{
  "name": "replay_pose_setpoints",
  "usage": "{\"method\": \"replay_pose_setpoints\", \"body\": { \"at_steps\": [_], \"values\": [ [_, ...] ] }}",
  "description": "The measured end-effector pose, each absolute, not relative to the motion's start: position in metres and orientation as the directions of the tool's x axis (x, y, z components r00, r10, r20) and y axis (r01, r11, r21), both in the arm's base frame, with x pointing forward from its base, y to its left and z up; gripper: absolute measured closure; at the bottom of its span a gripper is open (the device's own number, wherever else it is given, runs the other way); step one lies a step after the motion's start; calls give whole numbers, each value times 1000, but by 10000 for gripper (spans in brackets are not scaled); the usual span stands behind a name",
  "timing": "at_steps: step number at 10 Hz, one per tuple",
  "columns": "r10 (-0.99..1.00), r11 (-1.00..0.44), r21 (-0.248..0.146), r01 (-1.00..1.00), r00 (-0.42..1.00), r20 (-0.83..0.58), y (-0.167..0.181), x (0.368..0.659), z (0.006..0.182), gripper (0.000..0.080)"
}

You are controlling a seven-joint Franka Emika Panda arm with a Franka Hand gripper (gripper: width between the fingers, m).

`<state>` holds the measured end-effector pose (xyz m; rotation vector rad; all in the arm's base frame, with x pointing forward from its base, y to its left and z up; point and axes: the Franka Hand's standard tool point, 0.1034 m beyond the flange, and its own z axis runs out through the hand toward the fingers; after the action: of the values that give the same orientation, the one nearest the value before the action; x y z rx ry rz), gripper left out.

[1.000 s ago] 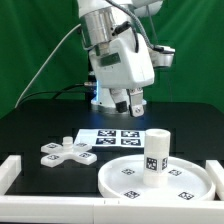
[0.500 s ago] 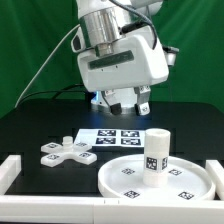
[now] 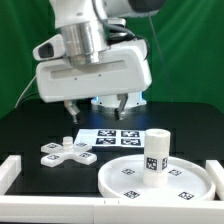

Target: Assemble round table

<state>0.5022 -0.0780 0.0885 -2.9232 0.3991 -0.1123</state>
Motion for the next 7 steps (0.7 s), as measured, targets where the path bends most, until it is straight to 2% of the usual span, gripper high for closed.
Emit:
{"method": "replay_pose_setpoints", "body": {
  "at_steps": [2,4,5,7],
  "values": [
    [-134,-977,-177,-122,989,59,-78,502,89,151],
    [-30,-986,-164,-20,998,58,-90,495,78,151],
    [94,-985,-136,101,994,57,-106,489,73,151],
    [189,-978,-86,191,981,32,-131,476,54,151]
  ]
}}
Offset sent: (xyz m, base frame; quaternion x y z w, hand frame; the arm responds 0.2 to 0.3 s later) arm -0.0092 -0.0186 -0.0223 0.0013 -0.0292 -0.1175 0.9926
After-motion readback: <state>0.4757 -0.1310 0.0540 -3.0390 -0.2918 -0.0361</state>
